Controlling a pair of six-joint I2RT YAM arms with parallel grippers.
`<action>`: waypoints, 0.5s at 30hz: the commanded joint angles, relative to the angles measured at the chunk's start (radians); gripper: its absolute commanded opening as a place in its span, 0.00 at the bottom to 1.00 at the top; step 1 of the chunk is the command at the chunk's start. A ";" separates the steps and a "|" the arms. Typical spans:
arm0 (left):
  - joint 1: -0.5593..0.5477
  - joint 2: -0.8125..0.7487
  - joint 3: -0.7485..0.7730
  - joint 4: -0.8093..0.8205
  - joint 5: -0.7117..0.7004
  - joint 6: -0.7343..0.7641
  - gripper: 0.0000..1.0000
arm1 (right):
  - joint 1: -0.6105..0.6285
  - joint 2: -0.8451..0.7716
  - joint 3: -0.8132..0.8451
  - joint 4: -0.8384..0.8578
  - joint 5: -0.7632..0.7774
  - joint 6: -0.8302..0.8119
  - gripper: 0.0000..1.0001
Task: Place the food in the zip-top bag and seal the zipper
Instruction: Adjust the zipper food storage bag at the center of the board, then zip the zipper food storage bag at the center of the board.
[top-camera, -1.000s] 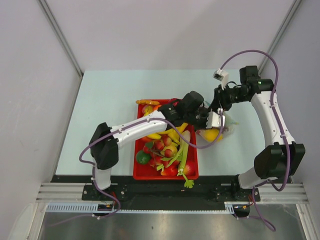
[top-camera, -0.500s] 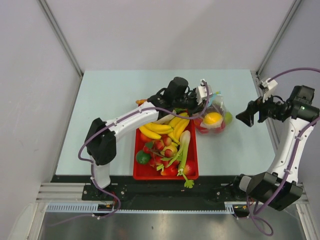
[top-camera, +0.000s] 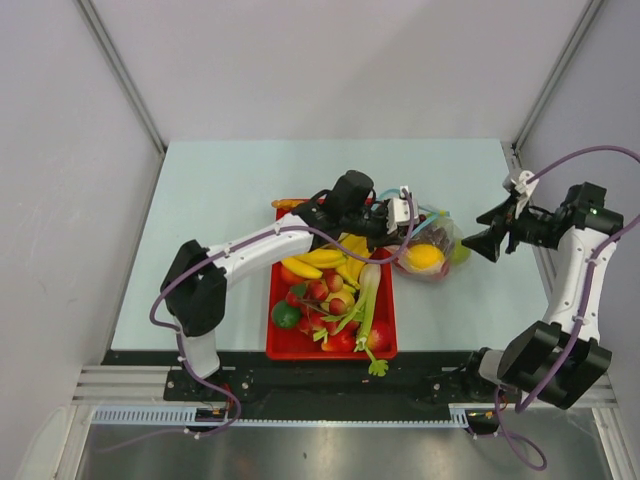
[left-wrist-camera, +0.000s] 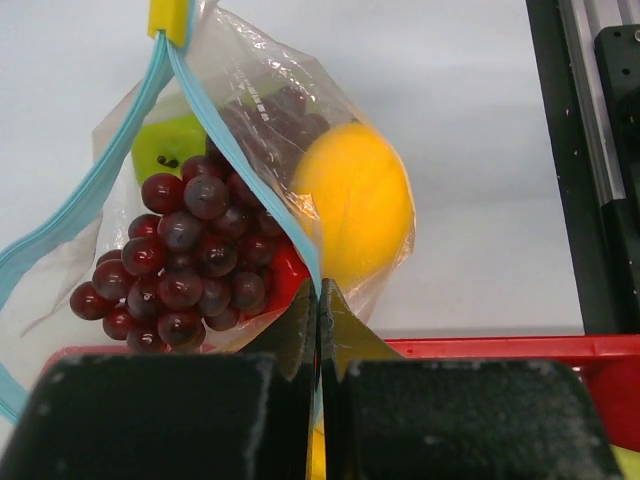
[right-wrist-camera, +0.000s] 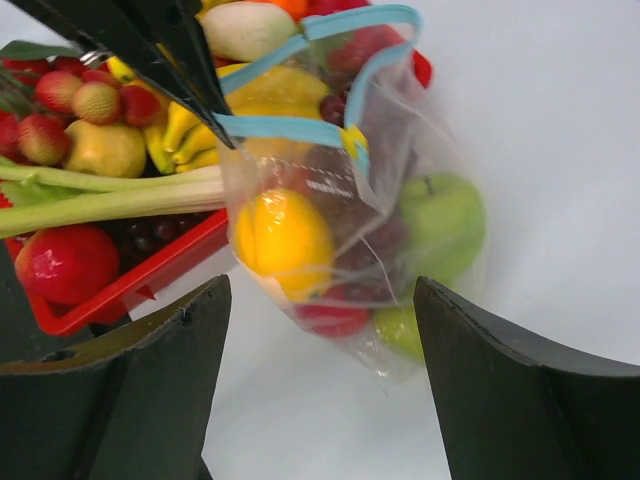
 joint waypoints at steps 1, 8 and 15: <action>-0.005 -0.063 -0.009 -0.011 0.034 0.059 0.00 | 0.069 0.009 -0.006 -0.037 -0.057 -0.142 0.77; -0.005 -0.060 -0.012 -0.015 0.047 0.068 0.00 | 0.135 0.016 -0.046 0.164 0.003 -0.063 0.74; -0.005 -0.045 0.011 -0.032 0.057 0.084 0.00 | 0.178 0.035 -0.083 0.272 0.022 -0.082 0.69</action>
